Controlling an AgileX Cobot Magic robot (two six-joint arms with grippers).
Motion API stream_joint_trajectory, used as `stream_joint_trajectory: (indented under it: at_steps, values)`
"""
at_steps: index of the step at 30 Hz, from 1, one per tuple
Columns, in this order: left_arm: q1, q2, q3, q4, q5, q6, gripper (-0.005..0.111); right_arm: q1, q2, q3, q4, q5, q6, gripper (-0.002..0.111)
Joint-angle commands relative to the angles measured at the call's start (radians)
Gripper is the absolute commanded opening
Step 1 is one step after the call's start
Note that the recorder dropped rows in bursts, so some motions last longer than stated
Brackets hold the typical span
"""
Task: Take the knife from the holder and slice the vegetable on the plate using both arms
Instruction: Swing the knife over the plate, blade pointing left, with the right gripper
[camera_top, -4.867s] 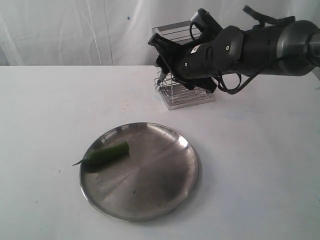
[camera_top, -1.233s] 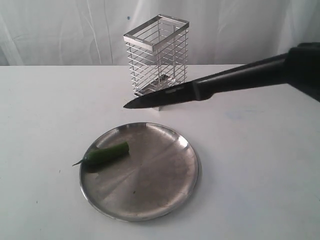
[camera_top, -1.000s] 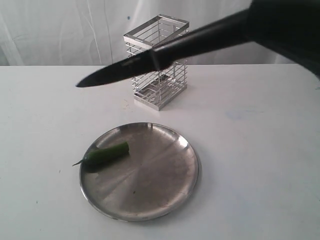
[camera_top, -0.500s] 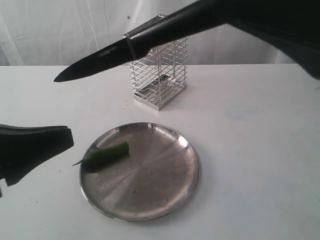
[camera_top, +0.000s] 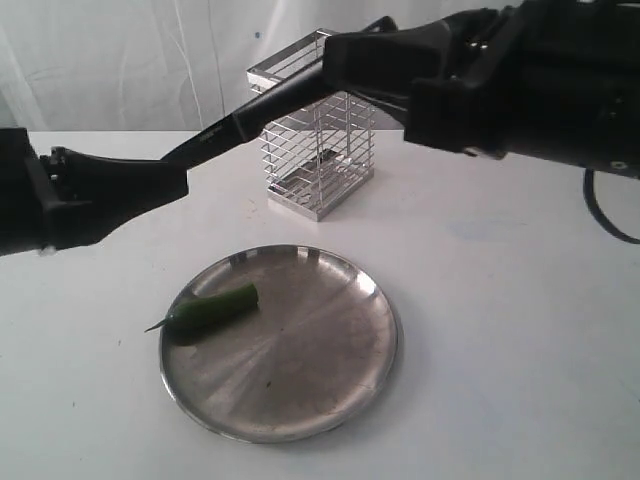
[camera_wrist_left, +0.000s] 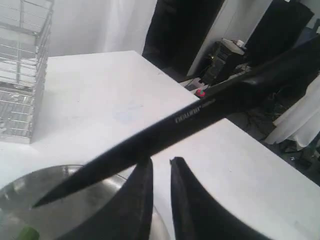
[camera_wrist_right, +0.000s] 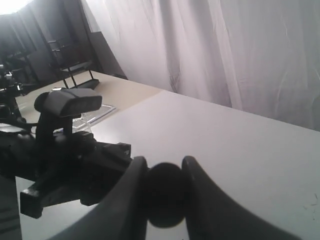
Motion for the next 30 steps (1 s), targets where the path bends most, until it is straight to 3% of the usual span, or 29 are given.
stream_joint_trajectory:
  at_steps: [1,9,20,25,30]
  values:
    - [-0.006,0.082,-0.050,-0.023,-0.006,0.085,0.020,0.001,0.075,-0.064,0.024,0.005,-0.061,0.000]
    - [-0.006,0.208,-0.062,-0.023,-0.017,0.169,0.020,0.001,0.163,-0.135,0.024,0.012,-0.075,0.000]
    - [-0.006,0.259,-0.189,-0.023,-0.064,0.179,0.020,0.021,0.213,-0.096,0.024,0.077,-0.064,0.000]
    - [-0.006,0.259,-0.207,-0.023,-0.069,0.179,0.020,0.027,0.213,-0.059,-0.203,0.075,0.069,0.000]
    - [-0.006,0.259,-0.207,-0.023,-0.060,0.179,0.020,0.027,0.213,-0.055,-0.308,0.075,0.131,0.000]
